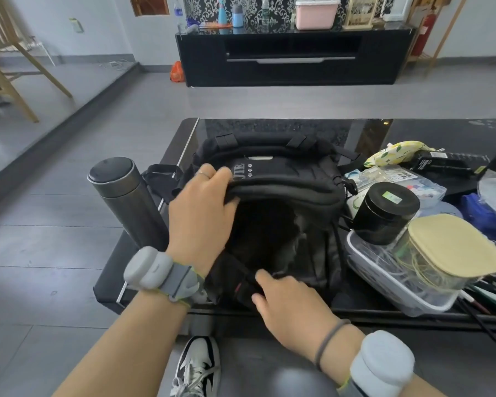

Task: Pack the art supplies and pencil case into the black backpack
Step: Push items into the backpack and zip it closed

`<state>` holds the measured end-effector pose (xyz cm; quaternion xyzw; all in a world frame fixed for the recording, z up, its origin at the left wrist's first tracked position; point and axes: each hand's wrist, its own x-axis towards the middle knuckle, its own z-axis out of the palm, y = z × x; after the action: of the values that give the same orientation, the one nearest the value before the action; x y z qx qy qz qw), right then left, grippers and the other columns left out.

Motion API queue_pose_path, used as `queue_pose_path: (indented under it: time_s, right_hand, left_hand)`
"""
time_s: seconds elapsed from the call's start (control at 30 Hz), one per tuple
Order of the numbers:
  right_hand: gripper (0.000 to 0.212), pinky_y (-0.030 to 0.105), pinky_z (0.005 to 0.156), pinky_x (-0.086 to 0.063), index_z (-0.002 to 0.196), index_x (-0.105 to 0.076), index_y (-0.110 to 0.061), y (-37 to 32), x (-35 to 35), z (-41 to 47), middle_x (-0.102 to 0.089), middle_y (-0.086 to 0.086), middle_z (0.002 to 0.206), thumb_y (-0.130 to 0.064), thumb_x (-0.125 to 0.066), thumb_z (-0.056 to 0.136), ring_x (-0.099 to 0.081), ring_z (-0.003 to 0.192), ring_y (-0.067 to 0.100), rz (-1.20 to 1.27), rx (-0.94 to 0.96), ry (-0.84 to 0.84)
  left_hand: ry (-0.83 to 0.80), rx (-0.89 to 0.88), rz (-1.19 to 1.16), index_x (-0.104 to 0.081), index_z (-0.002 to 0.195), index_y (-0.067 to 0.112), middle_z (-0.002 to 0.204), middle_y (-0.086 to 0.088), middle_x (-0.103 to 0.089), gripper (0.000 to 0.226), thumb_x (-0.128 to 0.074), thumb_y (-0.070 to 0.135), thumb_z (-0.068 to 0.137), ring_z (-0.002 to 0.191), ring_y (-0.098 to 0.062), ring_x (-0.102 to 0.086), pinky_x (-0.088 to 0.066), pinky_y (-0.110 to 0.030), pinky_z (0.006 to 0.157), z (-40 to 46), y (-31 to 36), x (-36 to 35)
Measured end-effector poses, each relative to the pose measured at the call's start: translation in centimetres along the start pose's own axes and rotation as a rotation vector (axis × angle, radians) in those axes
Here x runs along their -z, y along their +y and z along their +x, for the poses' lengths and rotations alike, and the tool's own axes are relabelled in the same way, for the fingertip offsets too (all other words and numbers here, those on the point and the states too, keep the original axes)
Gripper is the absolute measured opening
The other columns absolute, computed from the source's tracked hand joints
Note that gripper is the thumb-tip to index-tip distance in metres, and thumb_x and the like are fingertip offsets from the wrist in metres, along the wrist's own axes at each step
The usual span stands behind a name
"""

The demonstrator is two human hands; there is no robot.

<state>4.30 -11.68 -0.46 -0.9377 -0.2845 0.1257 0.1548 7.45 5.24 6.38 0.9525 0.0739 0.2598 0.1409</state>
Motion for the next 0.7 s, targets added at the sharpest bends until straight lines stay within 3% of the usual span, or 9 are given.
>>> queue_pose_path:
  time_s: [0.1, 0.2, 0.3, 0.37, 0.47, 0.5, 0.57, 0.63, 0.7]
  right_hand:
    - [0.018, 0.036, 0.066, -0.036, 0.105, -0.043, -0.019, 0.1, -0.9, -0.3, -0.062, 0.011, 0.105, -0.036, -0.036, 0.103, -0.061, 0.097, 0.036, -0.013, -0.066, -0.12]
    - [0.021, 0.034, 0.069, -0.04, 0.098, -0.047, -0.02, 0.0, -0.5, -0.3, -0.06, 0.006, 0.103, -0.04, -0.042, 0.099, -0.06, 0.098, 0.031, -0.023, -0.065, -0.091]
    - [0.038, 0.033, 0.081, -0.047, 0.11, -0.057, -0.023, -0.8, -0.2, 0.2, -0.059, -0.001, 0.103, -0.053, -0.047, 0.09, -0.057, 0.099, 0.023, -0.142, 0.026, 0.159]
    - [0.048, 0.033, 0.081, -0.051, 0.114, -0.059, -0.023, -2.1, 0.2, 0.6, -0.056, -0.002, 0.103, -0.058, -0.05, 0.084, -0.055, 0.097, 0.021, -0.078, 0.059, 0.294]
    - [0.044, 0.034, 0.084, -0.051, 0.123, -0.054, -0.021, -2.9, 0.0, 1.4, -0.052, -0.002, 0.113, -0.051, -0.051, 0.091, -0.054, 0.102, 0.02, 0.074, 0.103, 0.257]
    - [0.035, 0.034, 0.081, -0.051, 0.118, -0.055, -0.021, -2.9, -0.4, 1.6, -0.055, -0.003, 0.109, -0.047, -0.049, 0.094, -0.057, 0.099, 0.018, 0.081, 0.142, 0.254]
    - [0.017, 0.032, 0.059, -0.051, 0.085, -0.052, -0.023, -3.2, -1.2, 2.0, -0.057, -0.007, 0.083, -0.037, -0.054, 0.095, -0.061, 0.075, 0.016, 0.002, 0.215, 0.289]
    - [0.04, 0.025, 0.04, -0.037, 0.068, -0.035, -0.026, -3.5, -1.9, 1.8, -0.046, -0.008, 0.06, -0.028, -0.073, 0.079, -0.05, 0.049, 0.011, -0.071, 0.226, 0.278]
    - [0.056, 0.022, 0.039, -0.024, 0.064, -0.029, -0.026, -3.4, -2.7, 1.6, -0.041, -0.009, 0.053, -0.021, -0.085, 0.059, -0.043, 0.042, 0.01, -0.219, 0.23, 0.262]
  left_hand:
    - [0.056, 0.057, -0.053, -0.056, 0.099, 0.02, 0.101, 0.001, -0.052, 0.011, -0.06, 0.024, 0.09, 0.085, -0.029, -0.055, -0.043, -0.04, 0.07, 1.7, -0.6, 1.1]
    - [0.053, 0.063, -0.076, -0.056, 0.097, 0.022, 0.099, 0.003, -0.052, 0.009, -0.06, 0.025, 0.089, 0.084, -0.028, -0.054, -0.044, -0.039, 0.07, 1.4, -0.8, 1.4]
    - [0.034, 0.028, -0.074, -0.056, 0.098, 0.024, 0.098, 0.007, -0.051, 0.01, -0.06, 0.026, 0.089, 0.083, -0.02, -0.049, -0.038, -0.035, 0.067, 0.4, -0.5, 1.1]
    - [0.036, 0.015, -0.058, -0.056, 0.098, 0.024, 0.097, 0.007, -0.05, 0.011, -0.06, 0.026, 0.089, 0.08, -0.015, -0.044, -0.034, -0.033, 0.066, 0.2, -0.4, 0.9]
    - [0.045, 0.027, -0.062, -0.056, 0.099, 0.023, 0.097, 0.007, -0.05, 0.011, -0.061, 0.026, 0.09, 0.079, -0.013, -0.041, -0.031, -0.031, 0.066, 0.2, -0.3, 0.8]
    - [0.049, 0.03, -0.067, -0.057, 0.099, 0.022, 0.097, 0.007, -0.05, 0.011, -0.061, 0.025, 0.09, 0.078, -0.013, -0.041, -0.03, -0.031, 0.066, 0.2, -0.3, 0.7]
    - [0.057, 0.03, -0.075, -0.057, 0.098, 0.022, 0.096, 0.007, -0.05, 0.01, -0.061, 0.025, 0.09, 0.078, -0.015, -0.043, -0.03, -0.031, 0.065, 0.2, -0.1, 0.7]
    - [0.059, 0.025, -0.086, -0.057, 0.098, 0.021, 0.096, 0.006, -0.05, 0.01, -0.061, 0.023, 0.09, 0.081, -0.02, -0.048, -0.035, -0.034, 0.066, 0.7, 0.0, 0.6]
    - [0.067, 0.026, -0.111, -0.057, 0.098, 0.018, 0.099, 0.002, -0.051, 0.01, -0.062, 0.021, 0.089, 0.085, -0.028, -0.053, -0.044, -0.041, 0.068, 1.5, -0.3, 0.7]
